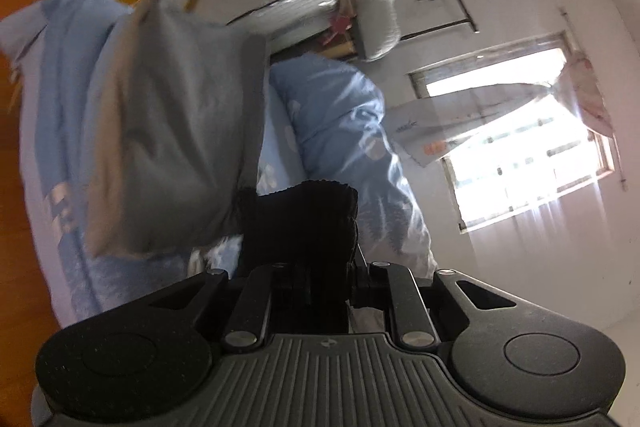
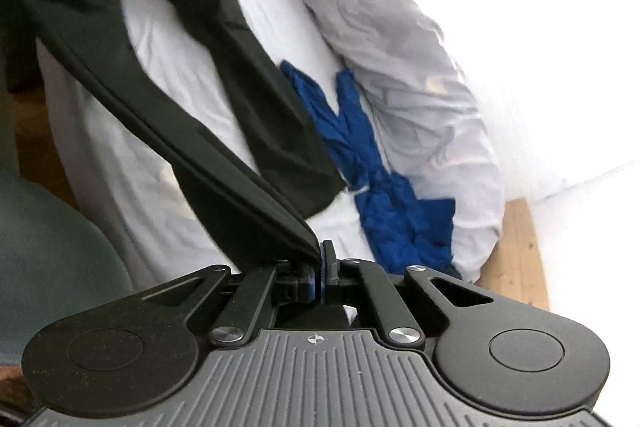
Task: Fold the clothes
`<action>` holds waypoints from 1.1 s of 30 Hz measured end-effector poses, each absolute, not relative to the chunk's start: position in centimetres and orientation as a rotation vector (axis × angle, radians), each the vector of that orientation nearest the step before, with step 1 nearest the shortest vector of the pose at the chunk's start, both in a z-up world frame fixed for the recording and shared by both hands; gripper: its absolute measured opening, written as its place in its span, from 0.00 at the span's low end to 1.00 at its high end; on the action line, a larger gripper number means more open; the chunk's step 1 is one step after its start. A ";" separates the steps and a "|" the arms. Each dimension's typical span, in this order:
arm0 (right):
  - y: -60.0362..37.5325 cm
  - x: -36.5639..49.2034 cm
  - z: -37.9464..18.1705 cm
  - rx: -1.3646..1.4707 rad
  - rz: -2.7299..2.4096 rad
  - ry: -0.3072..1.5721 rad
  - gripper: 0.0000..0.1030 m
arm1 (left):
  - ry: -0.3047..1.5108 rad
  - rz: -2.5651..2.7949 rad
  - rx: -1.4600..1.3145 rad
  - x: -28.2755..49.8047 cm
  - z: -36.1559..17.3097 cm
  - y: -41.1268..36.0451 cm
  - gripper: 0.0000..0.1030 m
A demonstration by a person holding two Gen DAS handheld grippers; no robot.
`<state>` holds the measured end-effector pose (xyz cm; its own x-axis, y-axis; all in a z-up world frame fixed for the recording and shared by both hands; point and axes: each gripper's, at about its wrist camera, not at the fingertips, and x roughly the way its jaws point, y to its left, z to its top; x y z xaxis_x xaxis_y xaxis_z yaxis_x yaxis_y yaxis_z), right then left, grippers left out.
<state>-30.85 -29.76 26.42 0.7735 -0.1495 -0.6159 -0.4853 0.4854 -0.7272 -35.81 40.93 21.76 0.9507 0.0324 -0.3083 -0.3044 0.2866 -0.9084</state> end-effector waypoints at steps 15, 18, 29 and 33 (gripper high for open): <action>-31.1 -26.0 16.5 -0.981 0.346 0.867 0.04 | 0.230 0.282 -1.268 -30.9 21.7 42.3 0.18; -31.9 -27.1 13.8 -0.940 0.407 1.022 0.20 | 0.248 0.302 -1.274 -31.0 21.0 42.5 0.18; -29.4 -29.1 22.0 -0.860 0.224 0.750 0.67 | 0.279 0.337 -1.256 -31.5 19.0 41.4 0.19; -22.1 -24.7 20.3 -0.909 0.309 0.567 0.68 | 0.293 0.346 -1.241 -31.6 18.9 41.2 0.19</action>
<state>-24.67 -22.11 20.32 0.8123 0.0174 -0.5829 -0.4810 0.5852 -0.6528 -31.64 41.22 18.88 0.9113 0.0971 -0.4001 -0.4107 0.2844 -0.8663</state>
